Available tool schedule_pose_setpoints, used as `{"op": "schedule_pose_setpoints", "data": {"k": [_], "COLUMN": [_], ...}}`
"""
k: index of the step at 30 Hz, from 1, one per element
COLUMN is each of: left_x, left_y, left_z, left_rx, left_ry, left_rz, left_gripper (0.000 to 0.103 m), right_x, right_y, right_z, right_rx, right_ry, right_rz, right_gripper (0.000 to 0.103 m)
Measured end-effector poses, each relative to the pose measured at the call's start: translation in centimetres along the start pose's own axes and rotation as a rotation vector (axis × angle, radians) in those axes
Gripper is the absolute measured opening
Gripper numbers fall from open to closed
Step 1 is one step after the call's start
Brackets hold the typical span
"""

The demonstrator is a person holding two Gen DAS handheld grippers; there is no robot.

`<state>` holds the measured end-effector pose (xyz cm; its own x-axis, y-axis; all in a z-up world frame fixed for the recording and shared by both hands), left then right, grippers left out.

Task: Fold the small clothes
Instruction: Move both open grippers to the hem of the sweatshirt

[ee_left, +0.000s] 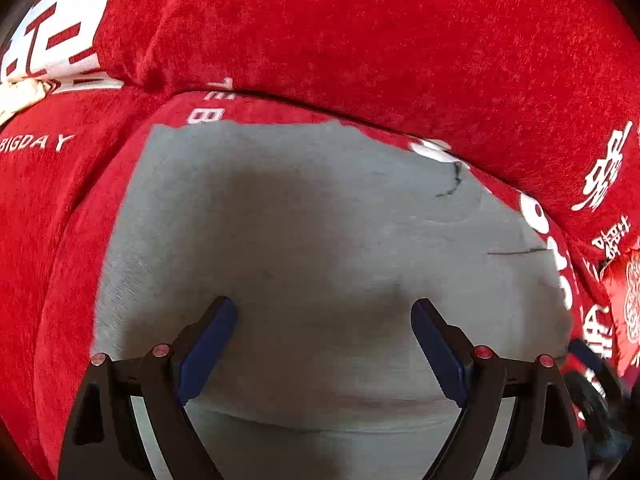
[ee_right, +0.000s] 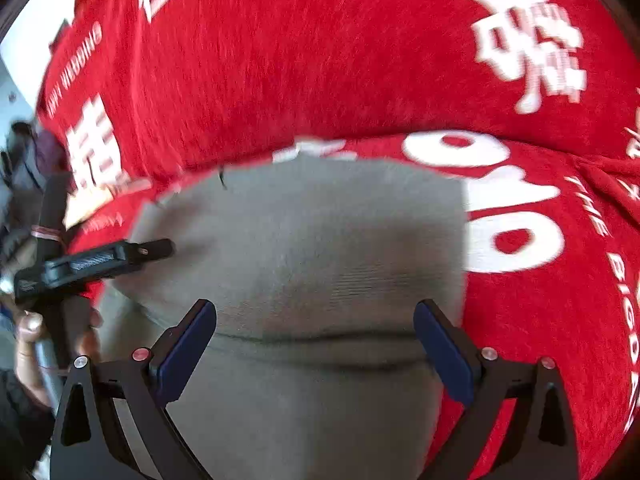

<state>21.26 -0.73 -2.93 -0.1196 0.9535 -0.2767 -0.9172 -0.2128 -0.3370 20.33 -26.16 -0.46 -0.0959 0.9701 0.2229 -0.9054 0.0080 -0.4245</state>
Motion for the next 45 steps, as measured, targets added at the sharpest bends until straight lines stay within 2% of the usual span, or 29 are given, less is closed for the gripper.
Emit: {"op": "schedule_pose_setpoints", "data": {"k": [1, 3, 4, 5, 6, 7, 9, 11, 13, 15, 16, 17, 19, 20, 21, 23, 25, 27, 28, 31, 34, 36, 38, 40, 41, 42, 43, 45], "left_x": [0.4, 1.5, 2.0, 2.1, 2.1, 1.8, 0.7, -0.4, -0.5, 2.0, 3.2, 4.2, 5.6, 6.1, 6.8, 7.5, 8.6, 9.7, 10.2, 8.8, 3.8, 0.0, -1.7, -1.5, -0.9, -0.5, 0.4, 1.8], "left_y": [0.0, 0.3, 0.6, 0.9, 1.4, 2.3, 4.3, 6.5, 8.1, 7.9, 7.4, 7.1, 7.2, 7.4, 7.8, 9.0, 10.5, 11.7, 12.3, 13.3, 14.0, 14.5, 15.6, 17.2, 17.9, 18.4, 19.3, 20.9], "left_z": [0.3, 1.2, 2.1, 2.9, 3.7, 4.5, 5.6, 5.7, 4.6, 3.1, 3.2, 3.7, 4.6, 5.0, 5.4, 6.2, 6.7, 7.5, 8.2, 10.8, 11.8, 10.7, 9.5, 7.3, 6.9, 7.6, 7.7, 8.6], "left_rx": [-0.006, 0.0, -0.01, -0.028, -0.041, -0.048, -0.052, -0.038, -0.004, 0.013, -0.022, -0.048, -0.028, -0.024, -0.019, -0.026, -0.026, -0.017, -0.013, -0.071, -0.108, -0.09, -0.047, 0.028, 0.027, -0.029, -0.008, -0.022], "left_ry": [0.004, -0.046, -0.086, -0.106, -0.105, -0.087, -0.03, -0.003, -0.015, -0.078, -0.073, -0.059, -0.02, -0.025, -0.048, -0.04, -0.122, -0.079, -0.094, -0.074, -0.044, -0.003, 0.006, -0.043, -0.06, -0.069, -0.084, -0.077], "left_rz": [-0.035, -0.07, -0.092, -0.117, -0.141, -0.157, -0.188, -0.256, -0.315, -0.264, -0.235, -0.206, -0.171, -0.172, -0.174, -0.208, -0.229, -0.16, -0.131, -0.148, -0.281, -0.373, -0.431, -0.461, -0.472, -0.484, -0.479, -0.478], "left_gripper": [0.09, 0.09, 0.09, 0.09, 0.09, 0.09, 0.09, 0.09, 0.09, 0.09, 0.09, 0.09, 0.09, 0.09, 0.09, 0.09, 0.091, 0.091, 0.091, 0.091, 0.091, 0.091, 0.091, 0.091, 0.095, 0.103, 0.103, 0.103], "right_x": [-0.8, -3.5, -4.6, -5.9, -6.6, -6.4, -3.9, 0.7, 3.9, 6.5, 6.9, 6.9, 5.5, 4.3, 3.5, 2.4, 2.1, 2.2, 2.0, 1.8, 4.4, 7.8, 10.6, 13.2, 13.8, 13.9, 13.7, 12.8], "right_y": [0.4, 1.2, 1.4, 1.6, 1.8, 1.8, 2.0, 3.2, 4.3, 5.6, 6.1, 6.2, 7.3, 8.0, 8.3, 9.2, 10.9, 12.3, 13.3, 15.3, 14.7, 14.0, 13.9, 14.5, 15.2, 16.3, 17.2, 19.2], "right_z": [-1.7, -3.1, -2.7, -1.5, -0.4, 0.8, 3.0, 4.1, 3.8, 2.5, 1.5, 0.9, -0.3, -0.4, 0.3, 1.0, 2.4, 3.6, 3.9, 5.6, 7.2, 6.7, 6.0, 4.6, 4.0, 3.5, 3.1, 4.2], "right_rx": [0.047, 0.118, 0.105, 0.089, 0.085, 0.068, 0.015, 0.025, 0.047, 0.071, 0.093, 0.108, 0.154, 0.145, 0.106, 0.111, 0.101, 0.099, 0.115, 0.181, 0.102, 0.085, 0.077, 0.102, 0.127, 0.148, 0.162, 0.086], "right_ry": [0.1, 0.259, 0.18, 0.167, 0.221, 0.262, 0.243, 0.138, 0.069, 0.107, 0.134, 0.146, 0.172, 0.173, 0.167, 0.194, 0.189, 0.223, 0.228, 0.206, 0.179, 0.14, 0.107, 0.064, 0.057, 0.07, 0.091, 0.096], "right_rz": [0.03, 0.009, -0.082, -0.182, -0.201, -0.169, -0.055, 0.064, 0.145, 0.24, 0.259, 0.256, 0.203, 0.164, 0.149, 0.153, 0.177, 0.221, 0.23, 0.183, 0.252, 0.334, 0.401, 0.471, 0.503, 0.538, 0.567, 0.62], "right_gripper": [0.1, 0.1, 0.099, 0.099, 0.099, 0.099, 0.099, 0.099, 0.099, 0.099, 0.099, 0.099, 0.099, 0.099, 0.099, 0.099, 0.099, 0.101, 0.102, 0.102, 0.102, 0.102, 0.101, 0.101, 0.101, 0.101, 0.101, 0.102]}}
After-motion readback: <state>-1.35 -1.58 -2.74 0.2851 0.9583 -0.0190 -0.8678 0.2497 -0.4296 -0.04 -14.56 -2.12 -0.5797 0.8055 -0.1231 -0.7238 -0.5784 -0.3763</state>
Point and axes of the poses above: each gripper's, at about its wrist camera, not at the fingertips, and z roughly against the way its jaws point, x to its left, y to its underside, the point moved 7 cm from there along -z, roughly the way its jaws point, and after that the axes turned 2 degrees about y, right-handed, at the moved point
